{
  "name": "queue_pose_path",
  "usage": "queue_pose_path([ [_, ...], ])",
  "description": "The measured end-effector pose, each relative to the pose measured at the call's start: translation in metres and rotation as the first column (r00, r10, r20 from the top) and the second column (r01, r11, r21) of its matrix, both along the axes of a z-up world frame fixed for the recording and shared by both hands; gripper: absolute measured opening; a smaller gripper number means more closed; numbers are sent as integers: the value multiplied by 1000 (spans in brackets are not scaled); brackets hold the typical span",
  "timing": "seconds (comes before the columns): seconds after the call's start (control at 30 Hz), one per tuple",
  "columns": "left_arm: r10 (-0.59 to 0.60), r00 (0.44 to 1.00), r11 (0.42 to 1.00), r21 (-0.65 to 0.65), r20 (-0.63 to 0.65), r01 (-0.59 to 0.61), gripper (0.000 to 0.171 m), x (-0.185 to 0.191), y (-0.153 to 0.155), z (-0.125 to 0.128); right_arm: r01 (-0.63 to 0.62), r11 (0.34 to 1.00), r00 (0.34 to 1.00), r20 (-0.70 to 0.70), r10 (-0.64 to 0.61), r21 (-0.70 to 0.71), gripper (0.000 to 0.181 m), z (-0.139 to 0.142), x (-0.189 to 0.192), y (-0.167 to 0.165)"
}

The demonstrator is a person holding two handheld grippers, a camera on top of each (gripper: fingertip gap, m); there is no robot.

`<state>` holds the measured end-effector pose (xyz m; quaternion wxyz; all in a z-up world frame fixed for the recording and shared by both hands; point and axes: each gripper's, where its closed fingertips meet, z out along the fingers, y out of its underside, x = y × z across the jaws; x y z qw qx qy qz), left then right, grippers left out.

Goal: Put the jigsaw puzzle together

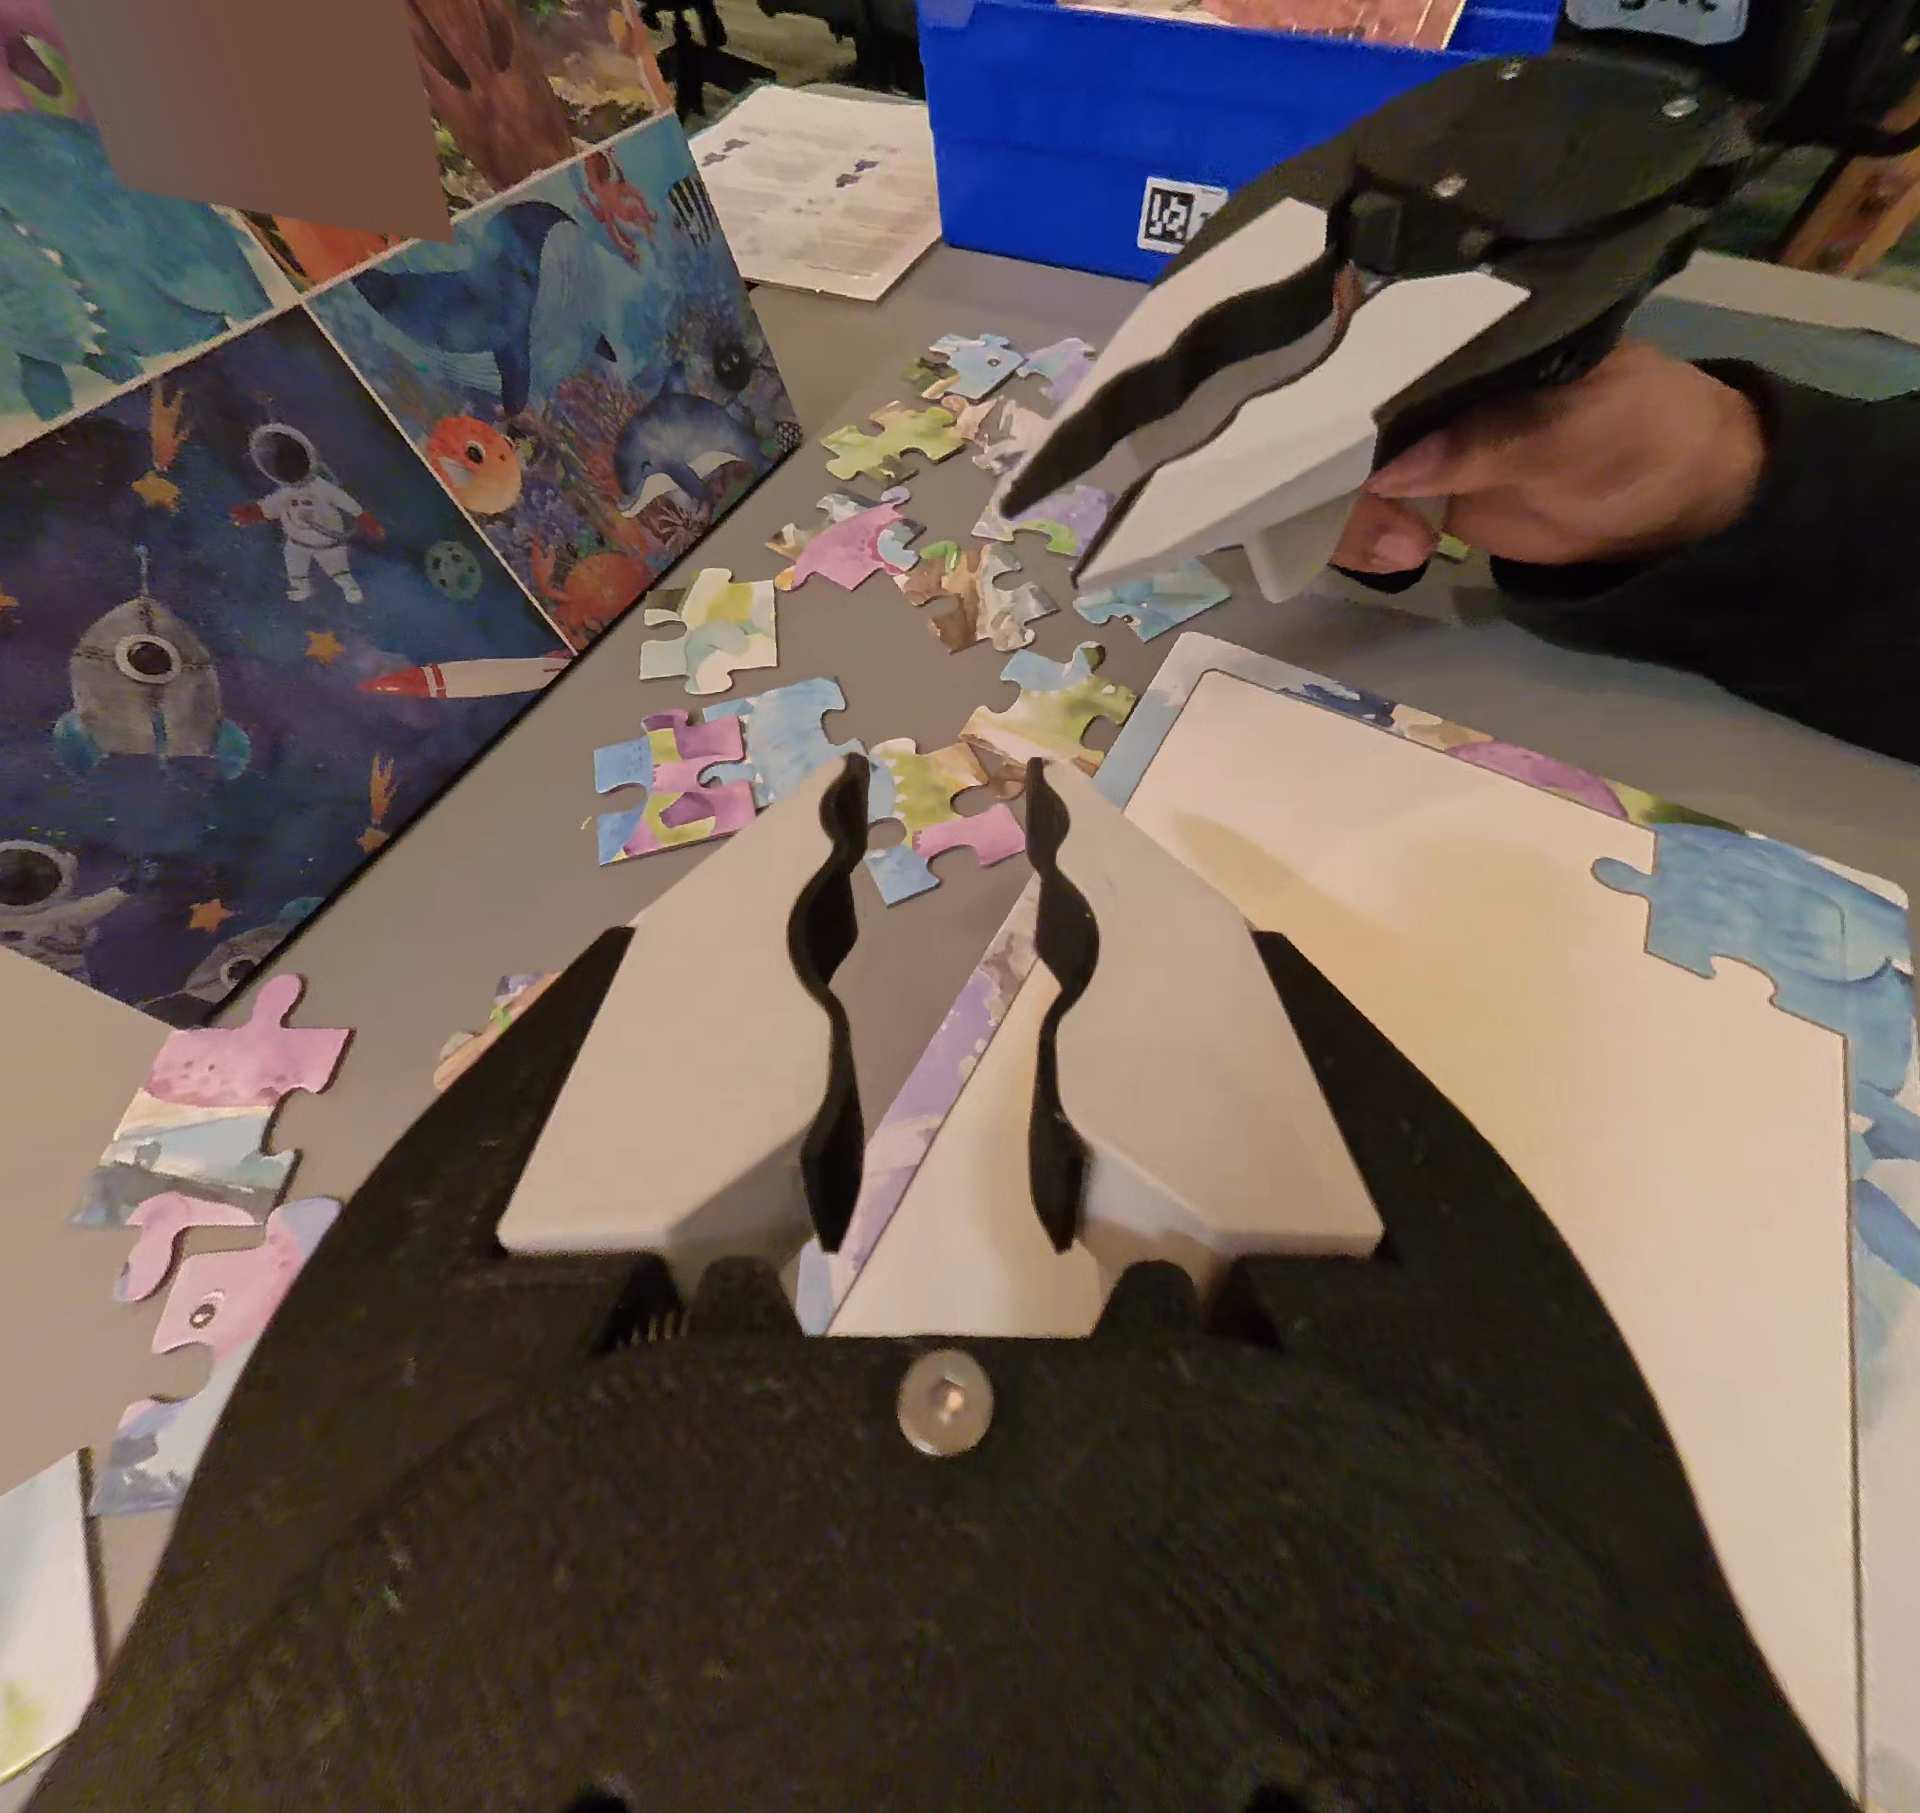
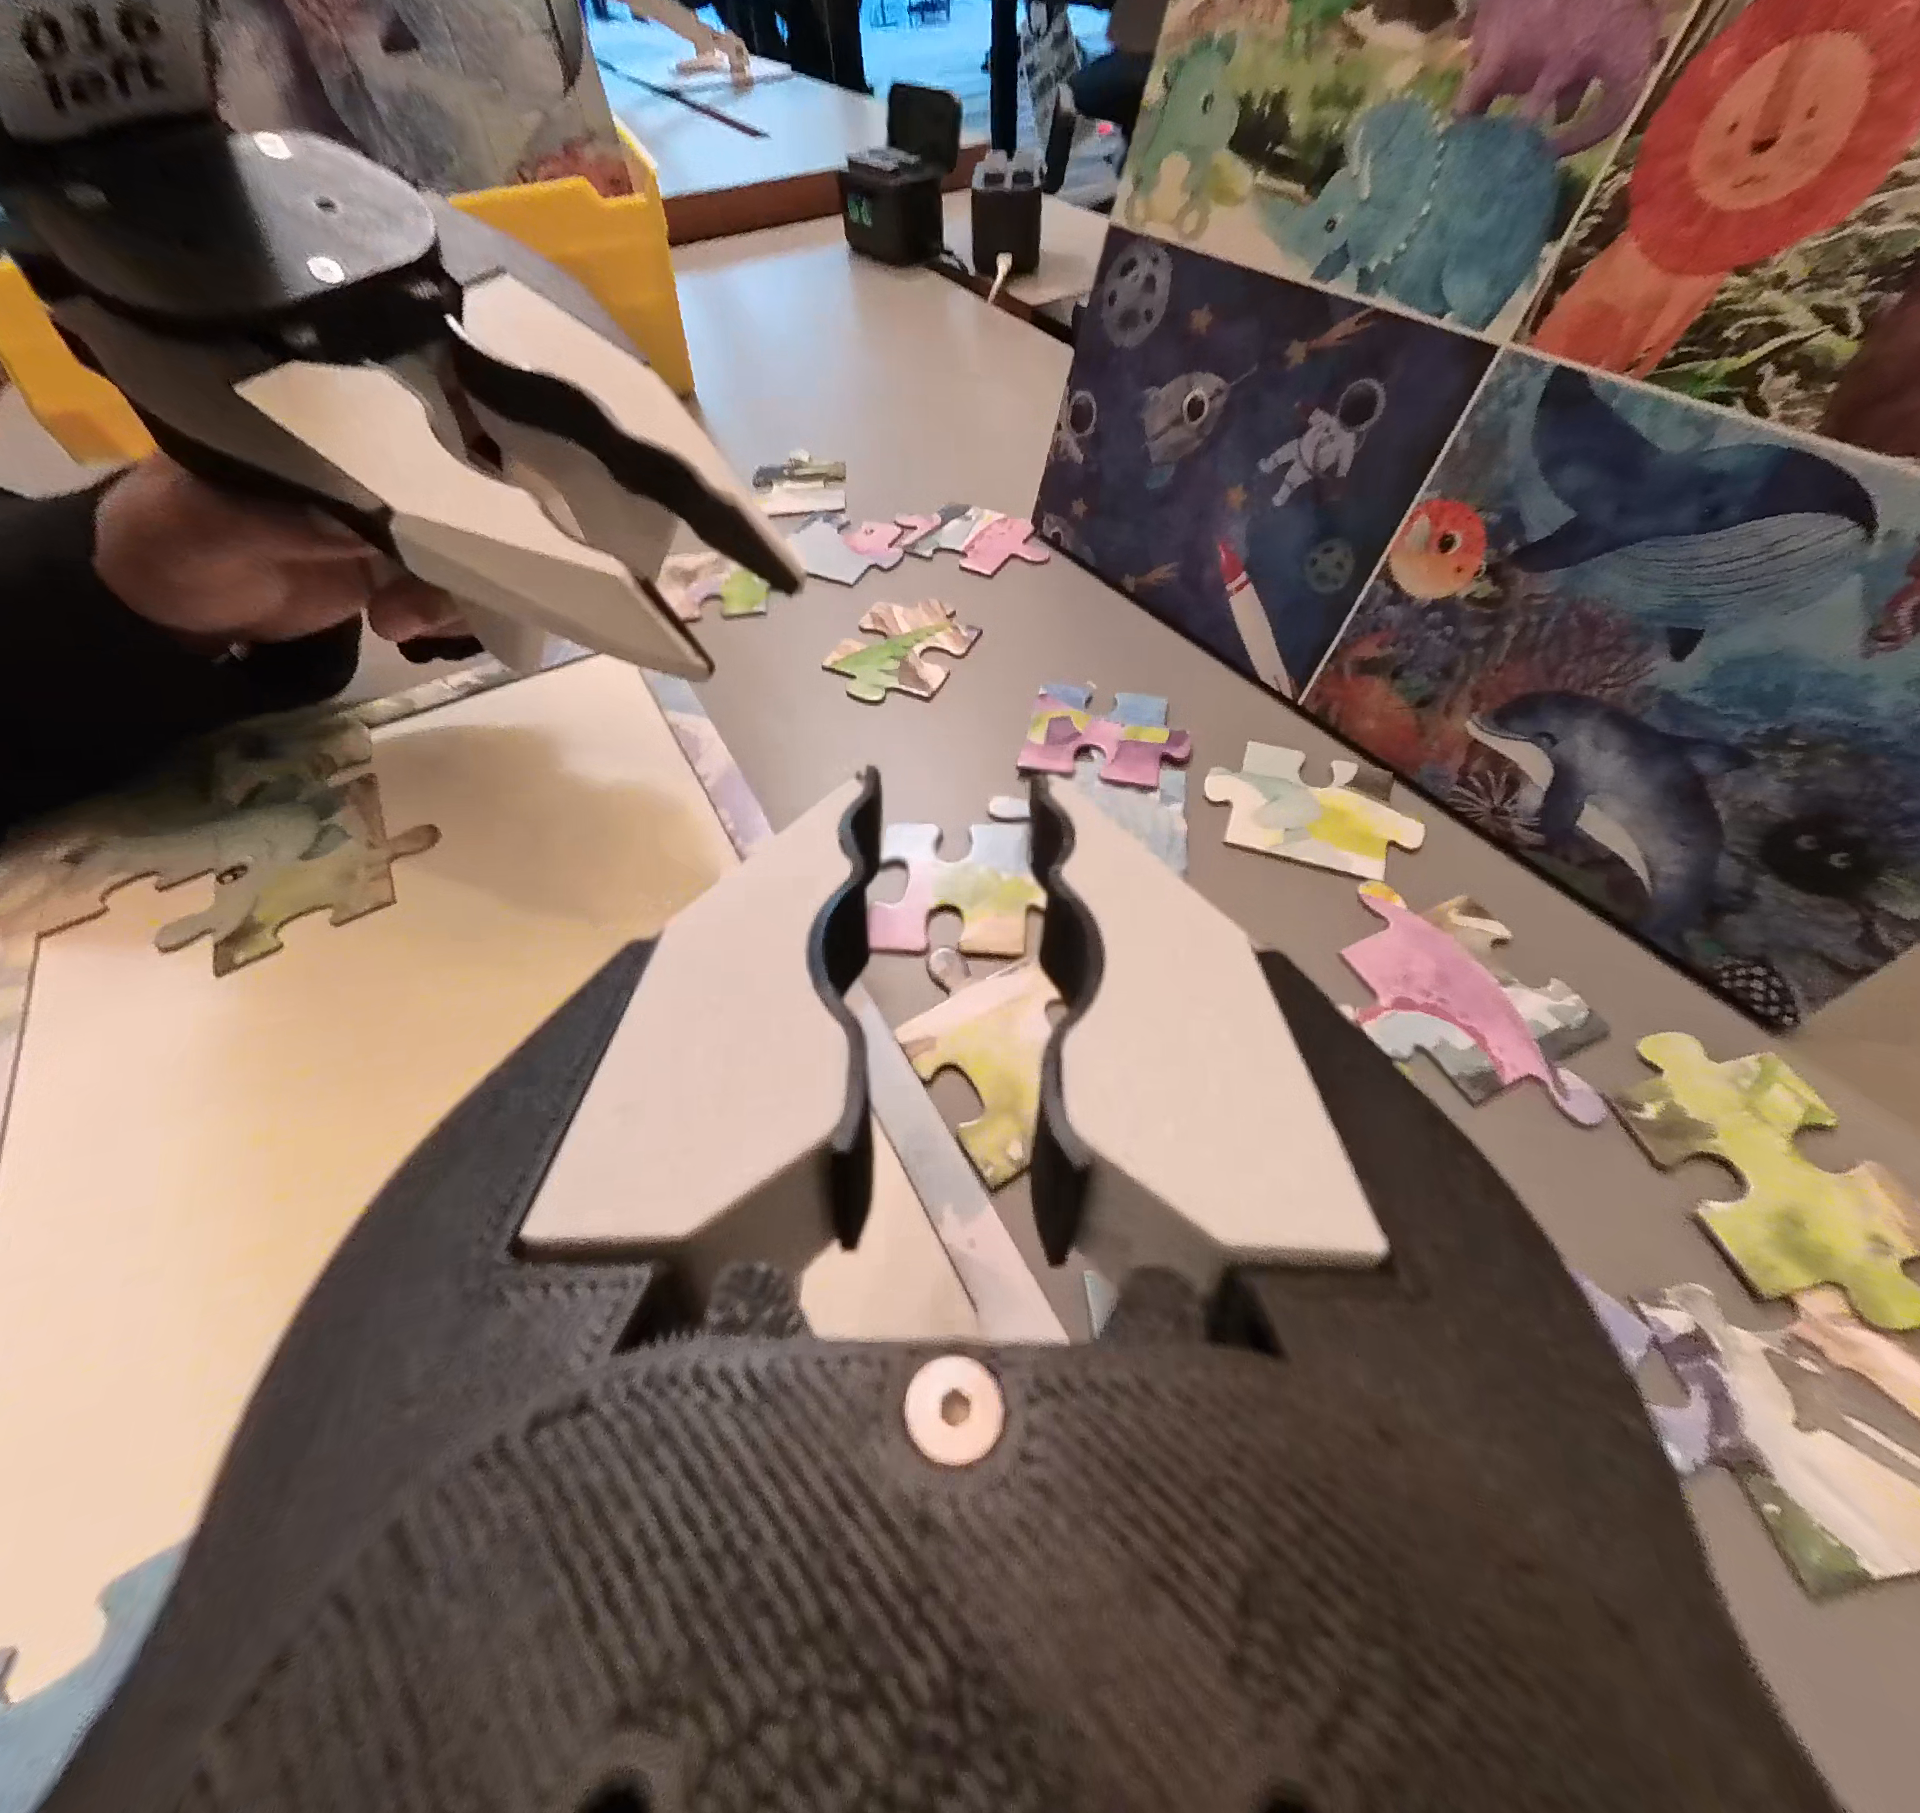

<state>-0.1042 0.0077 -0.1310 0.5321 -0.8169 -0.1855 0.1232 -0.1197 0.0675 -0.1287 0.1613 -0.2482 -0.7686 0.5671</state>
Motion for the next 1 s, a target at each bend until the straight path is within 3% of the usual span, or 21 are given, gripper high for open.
queue_pose_path([
  [0.37, 19, 1000, 999, -31, -12, -19, 28, -3, 0, -7, 10, 996, 1000, -24, -8, 86, 20, -10, 0, -2],
  [1.0, 19, 1000, 1000, -14, -1, -19, 25, -4, -1, -6, 10, 994, 1000, -27, -7, 109, 20, -12, 1, -2],
])
